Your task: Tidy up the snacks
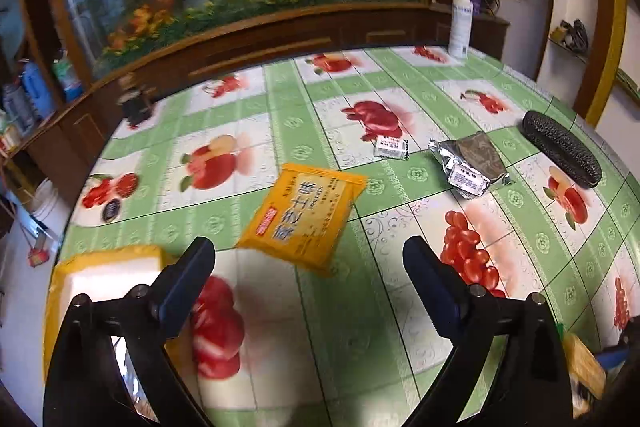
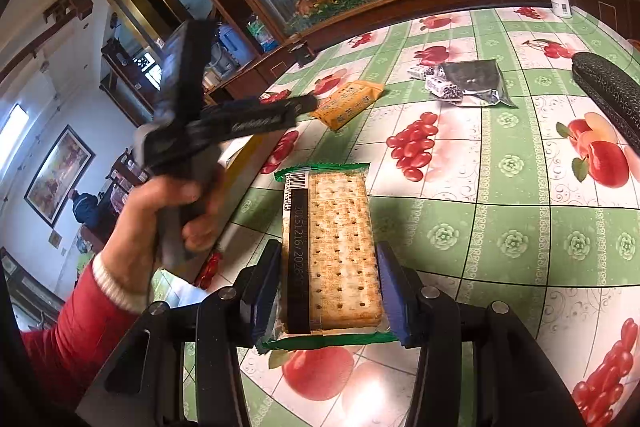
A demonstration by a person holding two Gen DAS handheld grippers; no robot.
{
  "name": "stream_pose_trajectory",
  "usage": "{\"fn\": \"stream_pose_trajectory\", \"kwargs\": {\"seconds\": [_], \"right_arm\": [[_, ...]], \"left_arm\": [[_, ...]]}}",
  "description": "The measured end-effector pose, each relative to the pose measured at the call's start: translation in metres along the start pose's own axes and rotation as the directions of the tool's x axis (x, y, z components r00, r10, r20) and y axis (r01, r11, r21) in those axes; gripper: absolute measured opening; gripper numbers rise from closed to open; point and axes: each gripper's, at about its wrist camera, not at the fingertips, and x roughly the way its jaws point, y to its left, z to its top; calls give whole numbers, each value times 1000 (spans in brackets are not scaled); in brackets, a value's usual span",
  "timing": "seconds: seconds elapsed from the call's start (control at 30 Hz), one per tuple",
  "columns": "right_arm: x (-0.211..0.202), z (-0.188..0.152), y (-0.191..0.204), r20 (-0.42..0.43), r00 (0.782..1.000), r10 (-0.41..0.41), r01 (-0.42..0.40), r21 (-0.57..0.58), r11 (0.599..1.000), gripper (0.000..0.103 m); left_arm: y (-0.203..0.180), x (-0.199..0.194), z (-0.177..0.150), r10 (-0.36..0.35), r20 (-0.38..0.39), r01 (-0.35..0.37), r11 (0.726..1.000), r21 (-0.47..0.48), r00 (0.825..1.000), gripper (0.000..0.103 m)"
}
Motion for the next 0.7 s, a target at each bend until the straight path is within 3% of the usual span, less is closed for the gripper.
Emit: {"fn": "stream_pose_trajectory", "kwargs": {"seconds": [0.17, 0.3, 0.47, 0.5, 0.57, 0.7], "right_arm": [[-7, 2, -5, 13, 1000, 1, -2, 15, 1000, 48], [-6, 5, -12, 18, 1000, 15, -15, 31, 999, 48], [4, 7, -14, -14, 1000, -1, 1, 23, 1000, 49], [7, 6, -13, -28, 999, -22, 23, 16, 1000, 50], [16, 3, -8, -55, 994, -96, 96, -16, 995, 51], [40, -5, 4, -108, 959, -264, 258, -61, 964, 53]], "left_arm": [[-3, 41, 10, 60, -53, -55, 994, 95, 997, 96], [-2, 67, 11, 35, -113, -25, 995, 93, 993, 96], [-6, 79, 16, 24, -117, -15, 997, 73, 993, 96], [-5, 80, 17, 9, -123, -3, 999, 47, 992, 94], [-3, 76, 16, -12, -119, 15, 1000, 23, 993, 74], [-6, 70, 11, 16, -123, -16, 1000, -1, 992, 71]]}}
